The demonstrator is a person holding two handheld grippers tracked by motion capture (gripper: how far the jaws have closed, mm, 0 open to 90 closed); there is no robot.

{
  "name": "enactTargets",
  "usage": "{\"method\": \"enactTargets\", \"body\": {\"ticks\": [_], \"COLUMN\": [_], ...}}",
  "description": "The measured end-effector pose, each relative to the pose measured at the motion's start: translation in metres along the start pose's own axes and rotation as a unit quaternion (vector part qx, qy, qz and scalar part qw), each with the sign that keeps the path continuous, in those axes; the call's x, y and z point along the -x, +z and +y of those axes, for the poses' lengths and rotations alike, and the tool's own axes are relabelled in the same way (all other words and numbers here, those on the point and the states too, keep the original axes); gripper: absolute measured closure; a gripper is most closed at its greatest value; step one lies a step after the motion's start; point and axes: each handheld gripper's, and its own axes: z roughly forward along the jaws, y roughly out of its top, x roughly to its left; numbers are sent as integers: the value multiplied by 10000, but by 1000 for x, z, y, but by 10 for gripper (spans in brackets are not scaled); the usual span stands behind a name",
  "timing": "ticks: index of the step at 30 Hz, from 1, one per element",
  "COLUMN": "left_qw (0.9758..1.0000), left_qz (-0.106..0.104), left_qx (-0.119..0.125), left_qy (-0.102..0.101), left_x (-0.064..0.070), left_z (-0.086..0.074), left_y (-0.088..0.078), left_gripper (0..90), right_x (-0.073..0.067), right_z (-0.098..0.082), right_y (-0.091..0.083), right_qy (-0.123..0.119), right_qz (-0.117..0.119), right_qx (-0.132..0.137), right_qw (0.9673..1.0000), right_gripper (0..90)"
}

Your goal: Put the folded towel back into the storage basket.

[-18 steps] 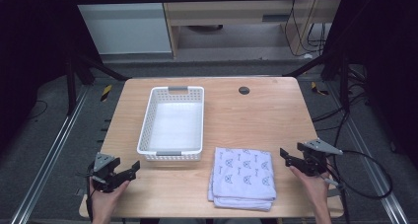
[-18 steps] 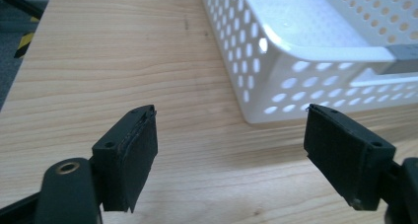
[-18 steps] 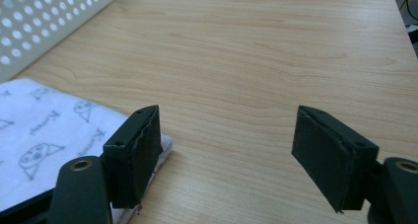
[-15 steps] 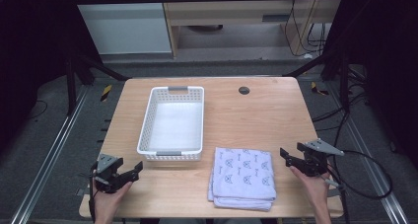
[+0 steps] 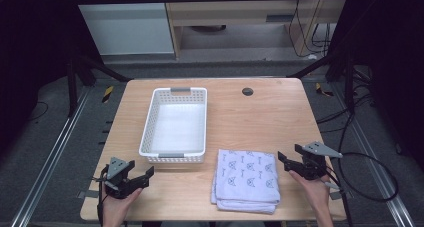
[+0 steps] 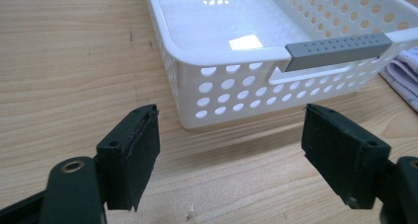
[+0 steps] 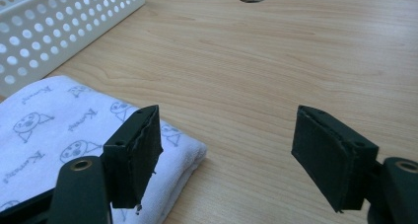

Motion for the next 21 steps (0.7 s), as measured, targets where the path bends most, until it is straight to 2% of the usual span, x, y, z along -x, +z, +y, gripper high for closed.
{"method": "enactTargets", "body": {"ticks": [8,11,16,21], "left_qw": [10000,10000,9999,9997], "left_qz": [5,0,-103,-200], "left_qx": [30,38,38,48], "left_qy": [40,52,45,139], "left_x": [2,2,6,15], "left_z": [1,2,3,4], "left_y": [-2,-2,-3,-4], "left_gripper": [239,239,238,238], "right_x": [-2,-5,-10,-14], "right_z": [5,7,12,16], "right_y": [-2,-1,-2,-4], "right_qy": [-12,-86,-164,-202], "right_qz": [111,173,227,270], "right_qx": [46,23,59,130], "right_qw": [9999,9998,9996,9993], "right_gripper": [259,256,250,243]}}
